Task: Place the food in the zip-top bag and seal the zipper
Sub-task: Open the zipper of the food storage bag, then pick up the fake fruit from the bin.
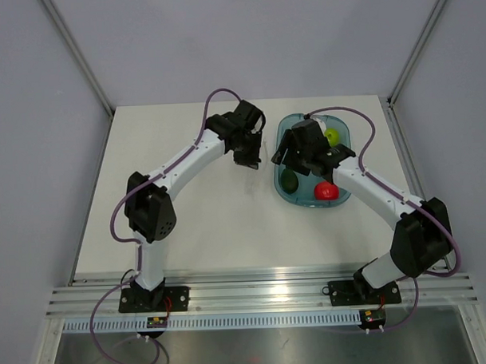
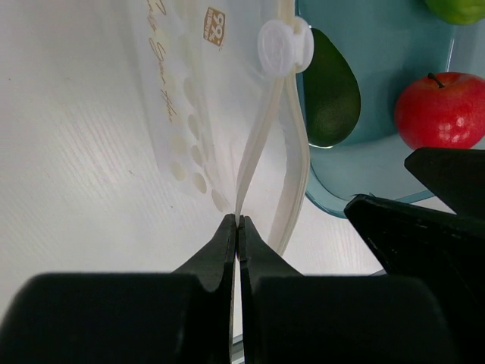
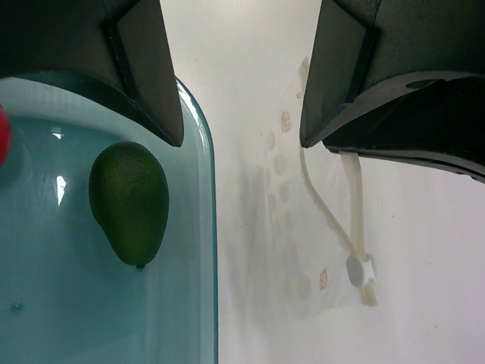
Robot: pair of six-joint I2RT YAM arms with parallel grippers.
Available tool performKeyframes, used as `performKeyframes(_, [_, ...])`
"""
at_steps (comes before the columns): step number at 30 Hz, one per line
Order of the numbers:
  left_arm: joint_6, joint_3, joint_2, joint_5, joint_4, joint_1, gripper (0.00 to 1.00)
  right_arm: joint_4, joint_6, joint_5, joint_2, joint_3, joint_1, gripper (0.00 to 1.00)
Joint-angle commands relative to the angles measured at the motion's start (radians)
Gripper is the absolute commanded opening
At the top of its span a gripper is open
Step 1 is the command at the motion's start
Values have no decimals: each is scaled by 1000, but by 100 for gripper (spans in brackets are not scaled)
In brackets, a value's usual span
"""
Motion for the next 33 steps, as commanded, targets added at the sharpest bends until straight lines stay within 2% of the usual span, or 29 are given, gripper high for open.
performKeyframes(1, [13,57,16,-30,-4,-11,0,-11,-16,-12,-34,-18,-7,70])
performKeyframes(3, [13,64,20,-46,-13,-17,0,-39,-2,7,-37,-32,-10,70])
performKeyframes(6, [10,72,20,-70,-21,-23,0,-60,38,57,-51,-64,-38,76])
performKeyframes(10, [13,81,33,-70,-33,-24,0,-65,27,12,-1,-97,-106,79])
performKeyframes(12, [13,81,33,-71,-31,-23,0,-62,-8,-4,51,-92,-113,83])
performKeyframes(17, [5,44,13,-70,-2,-24,0,-96,-135,-71,157,-26,-112,84])
performKeyframes(20, [8,52,17,-70,-8,-26,0,-50,-174,-107,179,-32,-113,85])
performKeyframes(24, [7,57,25,-70,-11,-29,0,-64,-186,-119,251,8,-113,78])
performKeyframes(25, [7,58,26,-70,-14,-31,0,-56,-185,-116,252,6,-113,70])
performKeyframes(31, [10,64,36,-102,-28,-35,0,-1,-200,-87,188,-32,-115,43])
performKeyframes(32, [10,66,37,-102,-30,-35,0,5,-201,-82,171,-38,-115,36])
performKeyframes(33, [13,75,40,-106,-33,-37,0,2,-198,-61,135,-43,-113,33])
